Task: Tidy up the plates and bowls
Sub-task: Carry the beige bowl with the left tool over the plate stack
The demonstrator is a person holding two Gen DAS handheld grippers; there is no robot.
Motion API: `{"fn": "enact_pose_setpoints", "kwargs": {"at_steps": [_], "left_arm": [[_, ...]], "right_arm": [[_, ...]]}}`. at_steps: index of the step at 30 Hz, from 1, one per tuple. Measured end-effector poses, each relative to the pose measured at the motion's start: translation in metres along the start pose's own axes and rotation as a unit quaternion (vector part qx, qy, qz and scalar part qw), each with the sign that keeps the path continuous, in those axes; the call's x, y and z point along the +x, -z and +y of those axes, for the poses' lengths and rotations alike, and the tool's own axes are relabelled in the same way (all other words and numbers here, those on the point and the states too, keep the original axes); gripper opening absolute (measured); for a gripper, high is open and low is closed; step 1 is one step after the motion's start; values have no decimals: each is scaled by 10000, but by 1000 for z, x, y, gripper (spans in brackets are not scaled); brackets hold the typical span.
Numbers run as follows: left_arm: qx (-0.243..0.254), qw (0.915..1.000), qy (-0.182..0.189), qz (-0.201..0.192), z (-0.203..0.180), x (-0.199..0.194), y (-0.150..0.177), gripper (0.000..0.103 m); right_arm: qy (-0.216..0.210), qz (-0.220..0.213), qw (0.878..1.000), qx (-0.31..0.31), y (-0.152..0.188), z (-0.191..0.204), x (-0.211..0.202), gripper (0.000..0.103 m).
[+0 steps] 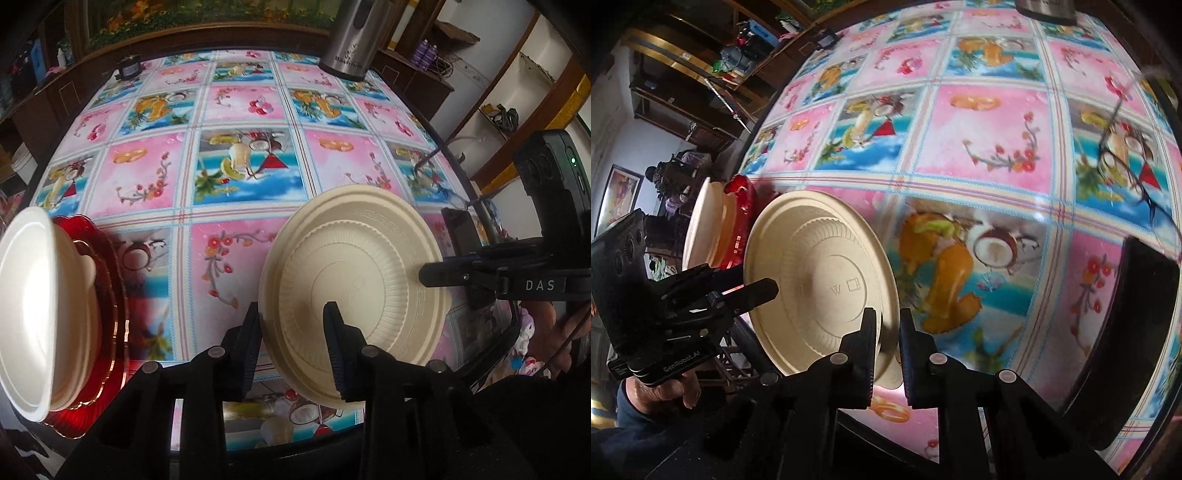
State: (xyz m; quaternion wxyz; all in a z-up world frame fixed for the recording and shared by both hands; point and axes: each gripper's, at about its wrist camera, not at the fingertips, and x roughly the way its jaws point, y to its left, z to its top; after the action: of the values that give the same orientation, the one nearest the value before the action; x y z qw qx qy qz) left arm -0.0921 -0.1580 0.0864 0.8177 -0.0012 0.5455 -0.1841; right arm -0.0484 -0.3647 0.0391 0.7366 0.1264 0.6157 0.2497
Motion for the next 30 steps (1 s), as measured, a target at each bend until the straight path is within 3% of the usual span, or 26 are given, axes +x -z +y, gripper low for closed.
{"fn": "enact_pose_setpoints", "kwargs": {"at_steps": [15, 30], "left_arm": [[-448, 9961, -384, -651, 41, -76, -8, 41], [-1290, 9810, -907, -1128, 121, -140, 14, 41]], "right_arm": [[-333, -134, 9968, -708, -44, 80, -23, 13], [-676, -25, 9859, -1529, -89, 184, 5, 14]]}}
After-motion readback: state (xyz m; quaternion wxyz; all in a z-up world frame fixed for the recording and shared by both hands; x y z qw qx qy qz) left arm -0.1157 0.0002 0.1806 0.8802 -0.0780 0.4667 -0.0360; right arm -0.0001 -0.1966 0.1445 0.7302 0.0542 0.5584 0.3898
